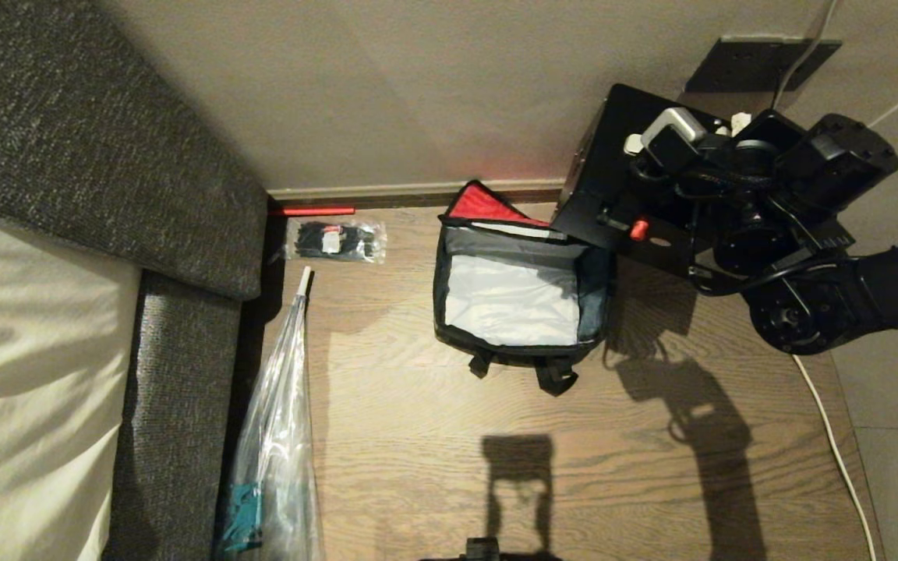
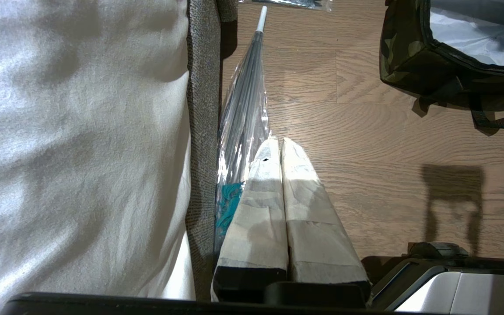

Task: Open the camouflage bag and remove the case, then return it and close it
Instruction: Place the black box back

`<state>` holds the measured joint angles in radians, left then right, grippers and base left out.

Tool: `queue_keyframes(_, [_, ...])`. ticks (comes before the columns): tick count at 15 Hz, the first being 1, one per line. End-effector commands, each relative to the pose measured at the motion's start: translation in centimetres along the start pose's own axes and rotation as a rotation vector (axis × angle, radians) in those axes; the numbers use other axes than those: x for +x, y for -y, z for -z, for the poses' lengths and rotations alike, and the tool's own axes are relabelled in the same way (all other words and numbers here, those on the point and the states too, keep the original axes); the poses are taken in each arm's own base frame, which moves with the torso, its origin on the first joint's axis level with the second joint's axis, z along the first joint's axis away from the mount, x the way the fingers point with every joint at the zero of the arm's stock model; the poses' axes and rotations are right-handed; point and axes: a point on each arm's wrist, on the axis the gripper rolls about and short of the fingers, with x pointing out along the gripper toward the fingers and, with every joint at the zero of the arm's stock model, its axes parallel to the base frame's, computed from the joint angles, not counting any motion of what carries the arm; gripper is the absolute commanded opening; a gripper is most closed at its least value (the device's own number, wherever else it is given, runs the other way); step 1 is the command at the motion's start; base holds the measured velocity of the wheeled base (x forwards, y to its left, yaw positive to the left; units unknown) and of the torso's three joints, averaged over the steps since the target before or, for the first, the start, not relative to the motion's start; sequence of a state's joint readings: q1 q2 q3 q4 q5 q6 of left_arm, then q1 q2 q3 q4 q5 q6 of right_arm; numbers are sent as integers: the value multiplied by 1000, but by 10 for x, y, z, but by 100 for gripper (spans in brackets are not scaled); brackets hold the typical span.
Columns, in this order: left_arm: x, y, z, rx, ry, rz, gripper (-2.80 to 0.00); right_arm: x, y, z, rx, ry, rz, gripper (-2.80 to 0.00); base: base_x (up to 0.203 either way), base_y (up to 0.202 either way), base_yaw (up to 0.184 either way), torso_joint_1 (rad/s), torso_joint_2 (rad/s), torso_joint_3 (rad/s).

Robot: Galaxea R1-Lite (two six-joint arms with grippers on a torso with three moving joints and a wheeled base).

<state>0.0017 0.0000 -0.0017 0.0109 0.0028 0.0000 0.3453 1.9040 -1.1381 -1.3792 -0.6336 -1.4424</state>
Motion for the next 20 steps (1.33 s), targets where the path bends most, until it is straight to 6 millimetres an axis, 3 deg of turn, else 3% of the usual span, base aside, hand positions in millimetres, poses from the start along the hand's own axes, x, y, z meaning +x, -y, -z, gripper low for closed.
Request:
queue_keyframes(1, [0, 0, 0, 0, 0, -1, -280, -14, 2, -20, 52, 53, -15, -280, 0, 0, 0, 0, 0, 0])
queue_keyframes(6, [0, 0, 0, 0, -3, 0, -280, -40, -25, -45, 108, 127, -115, -280, 0, 0, 0, 0, 0, 0])
queue_keyframes(12, [1, 0, 0, 0, -11, 0, -280, -56, -50, -73, 189, 189, -171, -280, 0, 0, 0, 0, 0, 0])
queue_keyframes(20, [2, 0, 0, 0, -23, 0, -280, -67, -86, -78, 190, 281, -256, -280, 0, 0, 0, 0, 0, 0])
